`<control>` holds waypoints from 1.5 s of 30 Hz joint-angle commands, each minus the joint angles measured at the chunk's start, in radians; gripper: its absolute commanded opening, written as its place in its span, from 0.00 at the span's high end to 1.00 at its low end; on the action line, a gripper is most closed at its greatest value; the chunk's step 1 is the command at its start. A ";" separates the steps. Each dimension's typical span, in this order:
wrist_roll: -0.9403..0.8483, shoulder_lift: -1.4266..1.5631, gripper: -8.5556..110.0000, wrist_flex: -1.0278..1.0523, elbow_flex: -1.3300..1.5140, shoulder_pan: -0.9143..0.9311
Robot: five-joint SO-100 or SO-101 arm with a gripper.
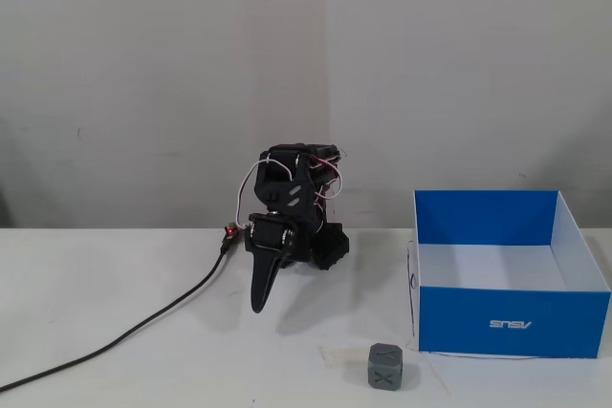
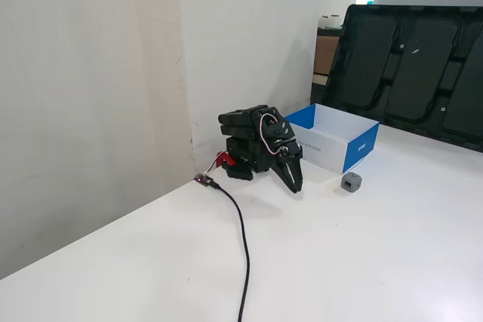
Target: Pick the gray block and keep it in the box.
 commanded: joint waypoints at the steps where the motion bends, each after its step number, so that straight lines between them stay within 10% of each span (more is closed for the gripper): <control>1: 0.005 0.118 0.93 0.005 0.008 0.003; 45: -0.186 0.118 0.93 -0.156 0.020 -0.104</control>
